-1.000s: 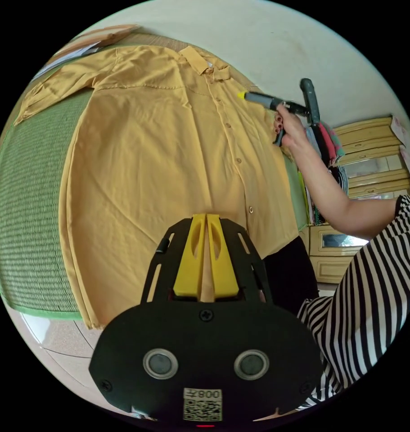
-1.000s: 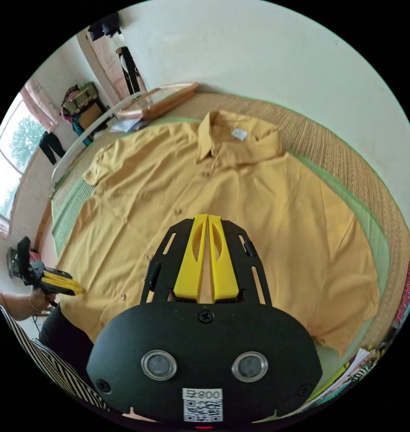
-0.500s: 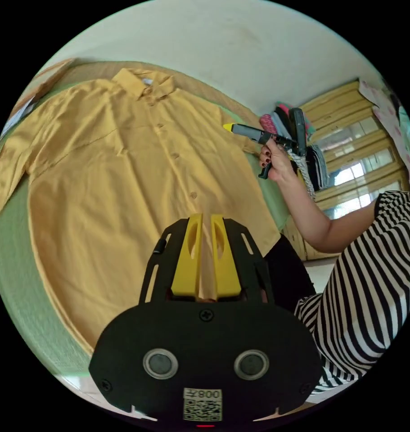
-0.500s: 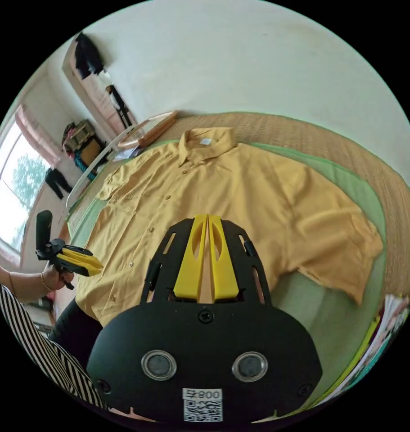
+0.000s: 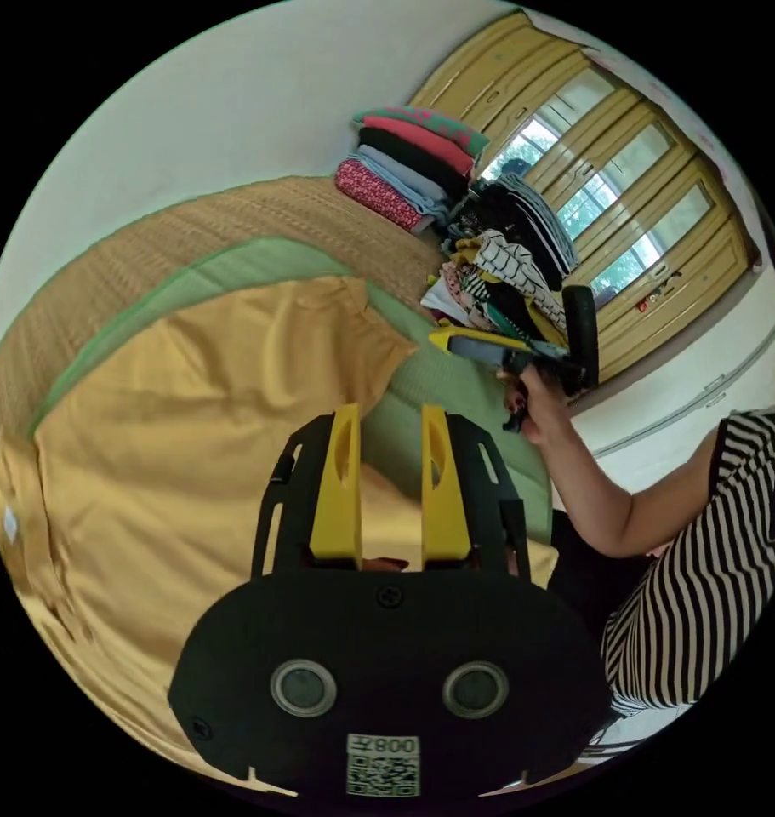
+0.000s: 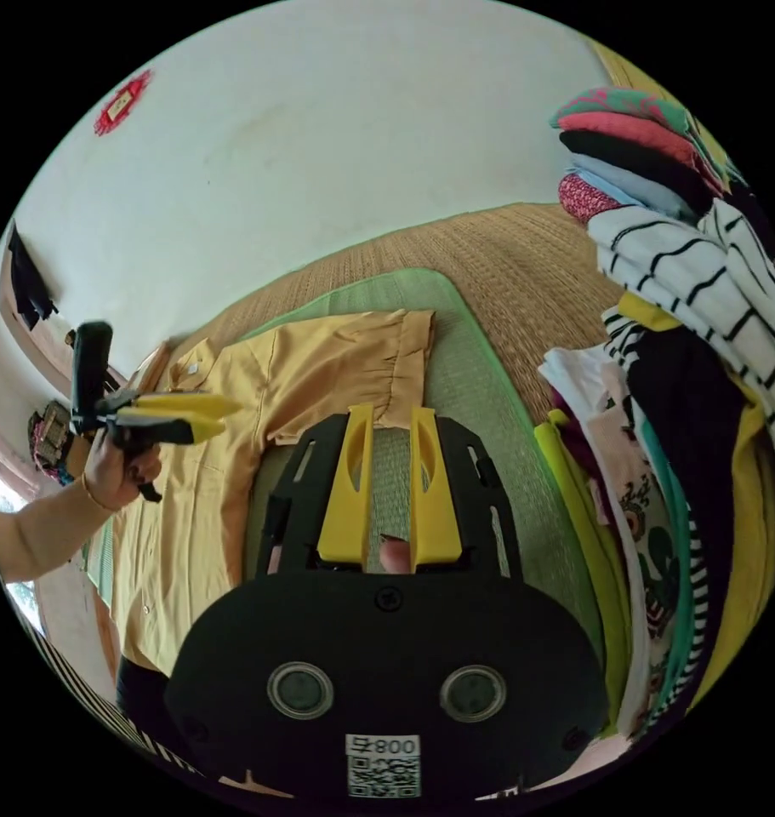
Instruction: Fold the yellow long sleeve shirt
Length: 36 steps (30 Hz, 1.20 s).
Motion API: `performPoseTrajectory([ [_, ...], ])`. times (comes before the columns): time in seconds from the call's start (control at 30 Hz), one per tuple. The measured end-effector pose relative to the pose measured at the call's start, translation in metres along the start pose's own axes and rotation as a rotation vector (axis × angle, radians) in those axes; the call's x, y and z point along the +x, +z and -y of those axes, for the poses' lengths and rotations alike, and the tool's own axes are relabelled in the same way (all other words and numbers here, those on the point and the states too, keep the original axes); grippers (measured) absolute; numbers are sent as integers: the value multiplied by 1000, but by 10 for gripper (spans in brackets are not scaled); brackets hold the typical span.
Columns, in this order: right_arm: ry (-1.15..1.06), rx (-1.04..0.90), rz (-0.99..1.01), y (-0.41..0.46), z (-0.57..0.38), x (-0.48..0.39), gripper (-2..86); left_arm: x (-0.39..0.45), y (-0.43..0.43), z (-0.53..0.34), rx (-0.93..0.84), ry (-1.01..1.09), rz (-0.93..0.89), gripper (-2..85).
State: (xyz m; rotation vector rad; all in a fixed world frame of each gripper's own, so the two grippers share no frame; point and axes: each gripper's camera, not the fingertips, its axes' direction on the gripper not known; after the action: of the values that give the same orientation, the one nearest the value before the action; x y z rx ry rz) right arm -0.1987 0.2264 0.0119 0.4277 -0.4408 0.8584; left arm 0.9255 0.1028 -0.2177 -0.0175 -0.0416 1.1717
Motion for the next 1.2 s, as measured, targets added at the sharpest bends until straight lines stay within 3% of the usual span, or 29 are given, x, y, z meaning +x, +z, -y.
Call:
performPoseTrajectory([
  [0.13,-4,-79,-55,29,-16,13,66,10,8,83,-65,62,28,107],
  [0.37,10,-117,20,47,-40,46,34,37,22,194,-178,117,134,108],
  [0.53,29,-130,80,58,-54,71,18,45,35,235,-285,55,138,94],
  [0.73,47,-135,124,70,-67,97,6,68,21,253,-309,115,298,23],
  [1.0,24,-98,164,77,-80,113,1,69,-32,254,-192,86,214,6],
  [1.2,-1,65,387,56,-86,117,1,54,-113,226,-11,62,135,5],
])
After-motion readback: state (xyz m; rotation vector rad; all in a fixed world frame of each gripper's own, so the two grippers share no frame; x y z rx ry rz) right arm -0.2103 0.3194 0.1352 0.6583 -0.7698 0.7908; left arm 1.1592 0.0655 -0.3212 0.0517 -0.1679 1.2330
